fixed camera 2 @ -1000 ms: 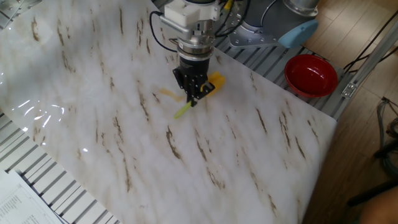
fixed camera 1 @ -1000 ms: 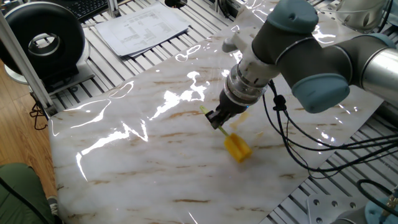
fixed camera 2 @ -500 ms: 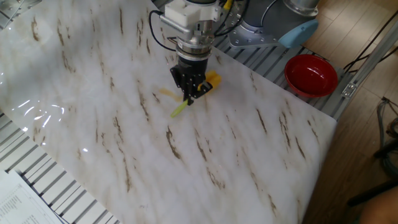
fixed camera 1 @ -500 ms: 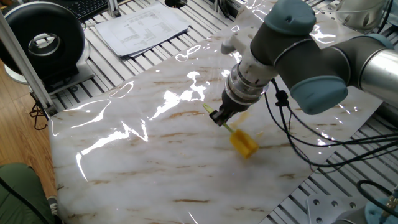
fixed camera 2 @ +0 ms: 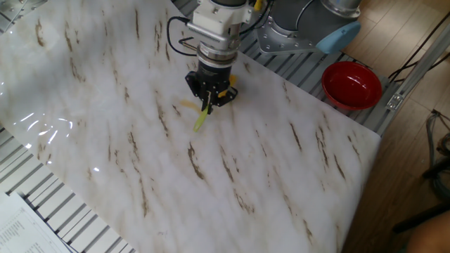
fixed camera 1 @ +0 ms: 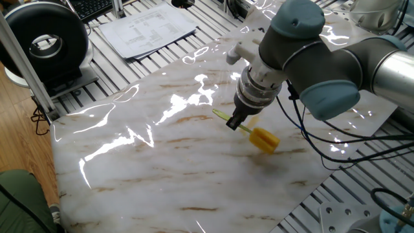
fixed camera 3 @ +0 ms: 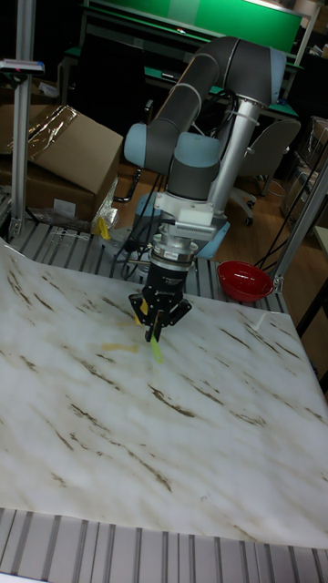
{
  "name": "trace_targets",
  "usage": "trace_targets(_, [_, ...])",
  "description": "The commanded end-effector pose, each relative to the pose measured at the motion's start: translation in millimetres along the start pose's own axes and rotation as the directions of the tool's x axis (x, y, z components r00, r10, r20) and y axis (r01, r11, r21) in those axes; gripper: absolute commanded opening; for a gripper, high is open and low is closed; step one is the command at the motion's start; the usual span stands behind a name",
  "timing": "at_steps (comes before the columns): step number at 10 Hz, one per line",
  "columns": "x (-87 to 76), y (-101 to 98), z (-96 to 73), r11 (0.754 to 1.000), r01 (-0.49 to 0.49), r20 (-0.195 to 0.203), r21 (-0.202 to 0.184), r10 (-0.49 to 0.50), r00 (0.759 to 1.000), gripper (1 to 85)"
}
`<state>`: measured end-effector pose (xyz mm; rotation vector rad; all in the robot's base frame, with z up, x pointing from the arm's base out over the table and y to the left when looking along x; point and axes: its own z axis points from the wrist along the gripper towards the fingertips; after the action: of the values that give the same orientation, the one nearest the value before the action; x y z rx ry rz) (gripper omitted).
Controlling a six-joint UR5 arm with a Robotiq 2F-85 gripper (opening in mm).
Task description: Scrub the table with a brush
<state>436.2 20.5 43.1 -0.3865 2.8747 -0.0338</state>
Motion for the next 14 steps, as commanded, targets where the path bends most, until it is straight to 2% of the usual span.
trace_targets(1, [-2.0,-7.6,-1.2,0.997,0.067,0.005,0.025,-0.067,0.998,1.0])
trace_targets(2, [-3.5,-8.3,-1.2,0.997,0.072,0.01,0.028,-0.072,0.997,1.0])
trace_targets(3, [-2.5,7.2,-1.2,0.999,0.01,0.009,-0.032,-0.01,1.0,1.0])
trace_targets(5, [1.1,18.0,-1.8,0.986,-0.15,-0.016,-0.072,0.149,0.989,1.0])
trace_targets(6, [1.4,19.3,-1.9,0.973,-0.217,-0.024,-0.076,0.216,0.976,1.0])
trace_targets(7, [-0.1,14.0,-1.6,0.965,-0.255,-0.016,-0.057,0.254,0.967,1.0])
trace_targets(8, [0.9,4.6,-1.2,0.958,-0.285,-0.011,-0.02,0.285,0.959,1.0])
trace_targets(9, [0.0,1.6,-1.1,0.949,-0.316,-0.004,-0.01,0.316,0.949,1.0])
trace_targets(10, [-6.5,4.2,-1.2,0.95,-0.311,0.016,-0.027,0.312,0.95,1.0])
trace_targets(11, [-7.2,9.6,-1.4,0.955,-0.294,0.013,-0.048,0.295,0.955,1.0])
trace_targets(12, [-4.2,1.3,-1.4,0.964,-0.265,0.011,-0.017,0.265,0.964,1.0])
trace_targets(13, [-4.6,-10.1,-2.5,0.973,-0.232,0.014,-0.011,0.232,0.972,1.0])
trace_targets(14, [-3.9,-32.3,-2.3,0.985,-0.171,0.024,0.015,0.171,0.985,1.0])
